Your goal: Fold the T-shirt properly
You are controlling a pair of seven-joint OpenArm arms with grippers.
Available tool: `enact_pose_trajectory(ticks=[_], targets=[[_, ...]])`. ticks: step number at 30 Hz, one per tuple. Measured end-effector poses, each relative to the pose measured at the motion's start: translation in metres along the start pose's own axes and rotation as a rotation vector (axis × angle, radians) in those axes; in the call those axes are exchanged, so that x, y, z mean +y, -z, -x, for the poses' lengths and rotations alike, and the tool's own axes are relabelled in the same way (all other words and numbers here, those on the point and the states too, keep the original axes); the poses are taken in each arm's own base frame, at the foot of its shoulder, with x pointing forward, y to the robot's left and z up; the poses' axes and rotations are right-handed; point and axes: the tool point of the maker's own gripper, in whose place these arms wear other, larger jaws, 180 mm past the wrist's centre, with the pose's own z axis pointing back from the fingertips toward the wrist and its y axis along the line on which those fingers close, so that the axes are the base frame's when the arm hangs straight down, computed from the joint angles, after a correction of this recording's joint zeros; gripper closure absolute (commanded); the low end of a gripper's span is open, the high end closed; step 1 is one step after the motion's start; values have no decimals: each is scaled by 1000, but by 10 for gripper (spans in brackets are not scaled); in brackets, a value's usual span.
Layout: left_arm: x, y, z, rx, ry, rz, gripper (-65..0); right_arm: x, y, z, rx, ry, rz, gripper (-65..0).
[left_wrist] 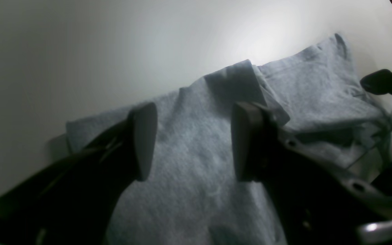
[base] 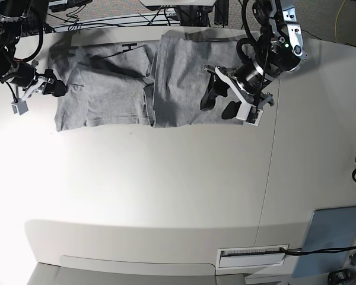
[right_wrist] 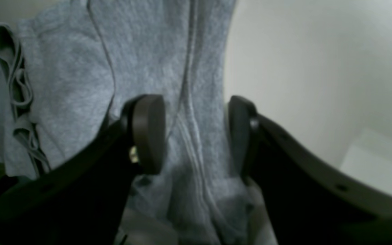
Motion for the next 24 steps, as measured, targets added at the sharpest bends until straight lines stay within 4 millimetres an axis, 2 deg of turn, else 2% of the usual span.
enact_pose_trajectory(ticks=[3,7,9,13,17,20,24], targets=[[0,0,0,0,0,0,-354,2,1,-5,-2,-4,-5,-301],[0,0,0,1,0,0,-354,9,3,-22,-35,-17,-27,-301],[0,0,0,0,0,0,-354,10,4,-22,-30,-17,-30,-301],[0,0,0,1,0,0,-354,4,7,-10,-1,19,-27,-301],[0,0,0,1,0,0,-354,0,9,-6,-23,105,-75,-301],[0,0,0,1,0,0,-354,10,10,2,5,98,-138,-301],[0,0,0,1,0,0,-354,27,22,13,27,114,-204,-301]])
